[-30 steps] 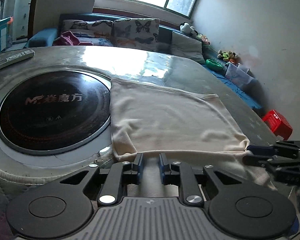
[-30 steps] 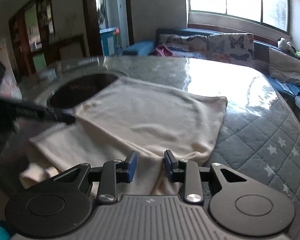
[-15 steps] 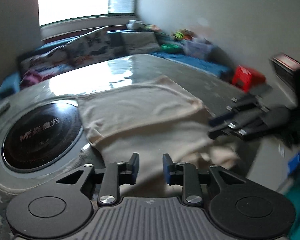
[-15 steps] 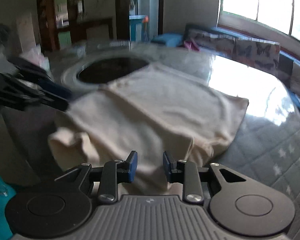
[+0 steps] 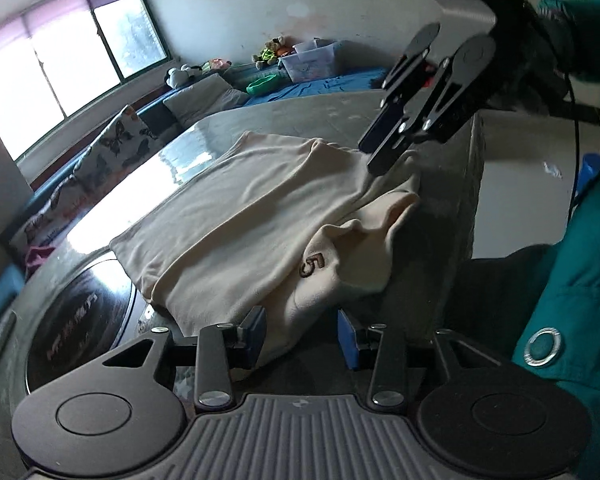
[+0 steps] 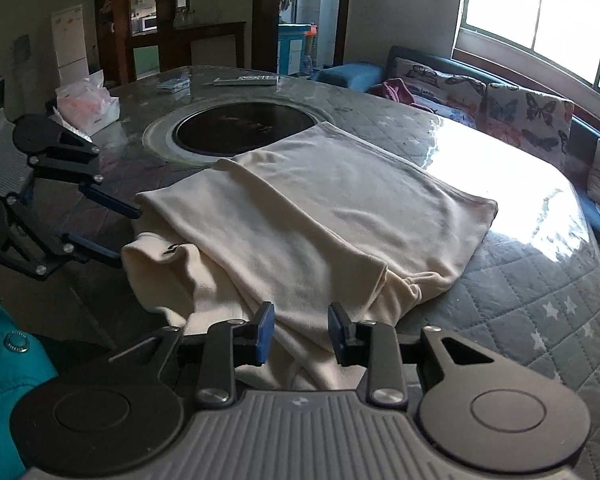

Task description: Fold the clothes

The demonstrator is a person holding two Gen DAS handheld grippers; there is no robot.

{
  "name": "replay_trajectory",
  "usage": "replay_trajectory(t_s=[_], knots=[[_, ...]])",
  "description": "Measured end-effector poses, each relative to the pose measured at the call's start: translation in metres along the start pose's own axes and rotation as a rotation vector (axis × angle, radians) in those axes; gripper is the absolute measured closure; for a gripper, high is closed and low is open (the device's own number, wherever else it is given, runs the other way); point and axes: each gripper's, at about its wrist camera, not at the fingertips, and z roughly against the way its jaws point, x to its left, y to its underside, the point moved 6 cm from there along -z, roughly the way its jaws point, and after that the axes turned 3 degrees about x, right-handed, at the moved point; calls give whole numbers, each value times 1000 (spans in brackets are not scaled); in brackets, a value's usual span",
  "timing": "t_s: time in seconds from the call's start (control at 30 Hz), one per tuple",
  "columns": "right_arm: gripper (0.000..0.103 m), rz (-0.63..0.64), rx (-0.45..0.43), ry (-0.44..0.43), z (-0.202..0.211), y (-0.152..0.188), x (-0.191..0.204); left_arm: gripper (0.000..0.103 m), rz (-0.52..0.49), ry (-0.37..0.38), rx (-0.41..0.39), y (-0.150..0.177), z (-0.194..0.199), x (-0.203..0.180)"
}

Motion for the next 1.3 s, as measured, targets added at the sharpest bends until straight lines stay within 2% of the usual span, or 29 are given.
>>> replay_trajectory(t_s=[0.07, 0.13, 0.2, 0.23, 0.3, 0.4, 0.5, 0.67, 0.7, 0.77, 0.8, 0.83, 0.9, 0.97, 1.03, 1.07, 1.1, 1.3], knots=[[67, 20, 5, 1, 3, 1, 1, 61, -10, 0, -10, -1, -3, -1], [58, 46, 19, -3, 5, 4, 4, 61, -21, -1, -20, -2, -5, -2], [52, 87, 30, -4, 8, 8, 9, 76, -31, -1, -30, -3, -8, -4], [51, 109, 35, -4, 9, 10, 11, 78, -36, -2, -35, -4, -10, -4], [50, 150, 40, -9, 12, 14, 17, 93, -47, -2, -44, -5, -12, -6], [42, 214, 42, -22, 15, 17, 27, 95, -5, -9, -74, -11, -10, 4], [34, 278, 25, -33, 13, 20, 39, 95, 96, -7, -96, -22, -8, 24], [35, 352, -24, 1, -5, 17, 48, 95, 198, 4, -123, -36, -12, 46], [38, 348, -33, 7, -10, 15, 47, 95, 204, 3, -123, -36, -13, 47], [57, 310, -32, 9, -19, 10, 41, 95, 206, -3, -116, -32, -12, 46], [73, 274, -29, 1, -21, 7, 36, 95, 207, -7, -113, -30, -12, 46], [84, 235, -27, -11, -22, 4, 31, 95, 208, -10, -110, -29, -12, 46], [91, 158, -23, -35, -24, -3, 21, 92, 210, -16, -104, -25, -12, 45], [92, 98, -36, -61, -20, -10, 13, 89, 211, -23, -98, -21, -11, 45], [93, 47, -49, -84, -16, -18, 5, 72, 213, -29, -91, -17, -11, 45], [93, 28, -58, -92, -14, -21, 2, 59, 210, -40, -89, -15, -10, 44], [93, 17, -65, -96, -12, -24, 0, 56, 202, -53, -85, -13, -10, 42], [93, -31, -103, -105, -9, -42, -10, 53, 133, -112, -56, -4, -18, 34]])
